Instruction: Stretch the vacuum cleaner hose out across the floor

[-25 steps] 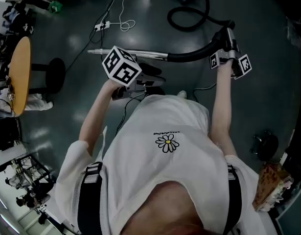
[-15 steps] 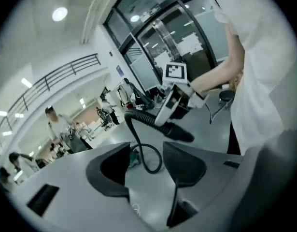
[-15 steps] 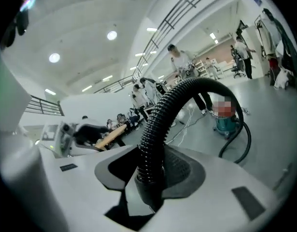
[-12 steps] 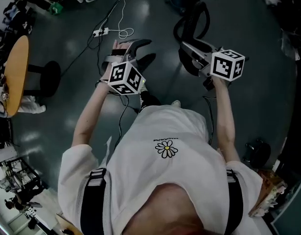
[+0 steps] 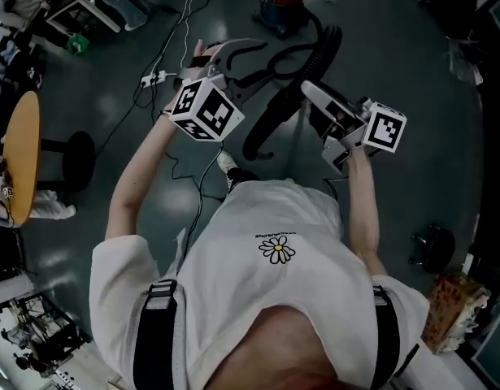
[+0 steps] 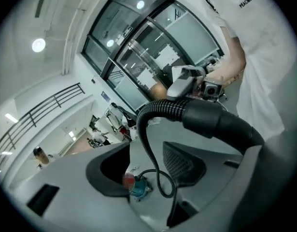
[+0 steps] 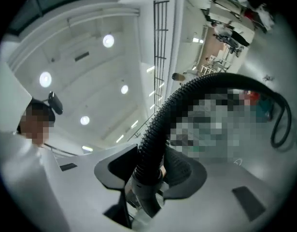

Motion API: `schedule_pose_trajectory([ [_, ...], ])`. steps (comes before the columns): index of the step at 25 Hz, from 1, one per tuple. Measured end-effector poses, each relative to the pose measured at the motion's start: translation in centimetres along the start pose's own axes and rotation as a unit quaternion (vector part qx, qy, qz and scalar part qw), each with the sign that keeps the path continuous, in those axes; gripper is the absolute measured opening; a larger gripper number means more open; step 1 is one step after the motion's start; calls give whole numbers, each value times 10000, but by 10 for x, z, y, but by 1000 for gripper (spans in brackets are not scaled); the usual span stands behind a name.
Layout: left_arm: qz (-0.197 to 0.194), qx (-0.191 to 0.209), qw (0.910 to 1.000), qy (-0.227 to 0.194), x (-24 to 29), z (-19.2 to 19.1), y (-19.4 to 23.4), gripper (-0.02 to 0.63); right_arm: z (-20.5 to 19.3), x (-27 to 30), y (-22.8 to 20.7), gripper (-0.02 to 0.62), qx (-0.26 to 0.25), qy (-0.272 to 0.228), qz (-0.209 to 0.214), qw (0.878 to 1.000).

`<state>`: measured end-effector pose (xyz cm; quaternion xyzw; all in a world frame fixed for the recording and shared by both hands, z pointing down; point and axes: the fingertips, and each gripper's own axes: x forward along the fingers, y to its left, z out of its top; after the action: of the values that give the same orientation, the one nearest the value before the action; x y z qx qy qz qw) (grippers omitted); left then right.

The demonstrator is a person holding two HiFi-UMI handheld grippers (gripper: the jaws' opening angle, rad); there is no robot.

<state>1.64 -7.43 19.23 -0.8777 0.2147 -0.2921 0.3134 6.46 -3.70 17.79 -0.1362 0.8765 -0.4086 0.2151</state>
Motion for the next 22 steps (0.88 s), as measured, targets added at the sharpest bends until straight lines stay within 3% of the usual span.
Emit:
schedule_pose_trajectory([
  [4,-707,-308,9970,-95,1,10,-34,199,17,-15,4,178,667,-659,491,9944],
  [8,-569,-458,9971,-230,0,24,-50,199,34,-28,15,176,772,-911,881,9889],
  [12,-114,-792,9959,-420,1,36,-41,199,31,-25,17,176,388,-584,620,9956],
  [14,-91,-1046,9931,-521,-1,35,-36,199,26,-21,13,176,164,-398,355,9984],
  [18,-416,-1410,9794,-1382,-14,55,-33,199,23,-21,8,176,-186,-242,-77,9995],
  [22,-900,-1672,9641,-1856,-4,72,-38,199,36,-34,20,176,-537,-167,-221,9982],
])
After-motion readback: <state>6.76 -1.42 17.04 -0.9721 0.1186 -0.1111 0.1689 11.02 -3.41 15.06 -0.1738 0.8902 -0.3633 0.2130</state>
